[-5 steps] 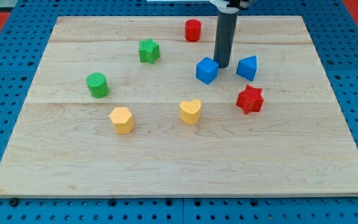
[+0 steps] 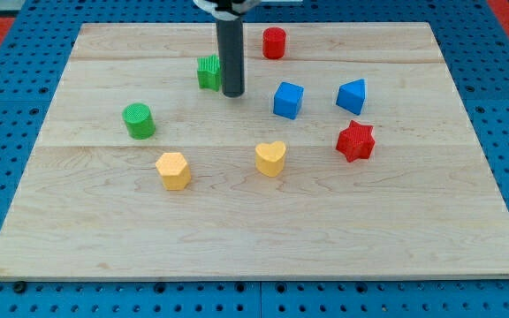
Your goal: Push green star towards the top left corner of the board
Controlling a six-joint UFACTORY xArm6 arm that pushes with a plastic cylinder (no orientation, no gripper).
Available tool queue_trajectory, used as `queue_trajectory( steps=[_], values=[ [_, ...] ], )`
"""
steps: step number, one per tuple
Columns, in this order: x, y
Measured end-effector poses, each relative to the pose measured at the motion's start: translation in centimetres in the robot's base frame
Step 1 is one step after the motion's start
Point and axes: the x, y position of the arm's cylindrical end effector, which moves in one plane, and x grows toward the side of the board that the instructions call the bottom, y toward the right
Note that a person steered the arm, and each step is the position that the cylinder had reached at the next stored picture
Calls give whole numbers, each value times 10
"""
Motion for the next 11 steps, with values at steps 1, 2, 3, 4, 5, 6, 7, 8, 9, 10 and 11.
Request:
queue_trajectory(
  steps=[1,2,3,4,5,6,7,8,9,10,11],
  values=[
    [-28,-4],
    [-39,-49],
    [-32,-33],
    [-36,-56],
    [-41,-104],
    [-42,-87],
    [-53,-64],
    [-61,-87],
    [-61,-104],
    [-62,-113],
    [-74,-130]
  ],
)
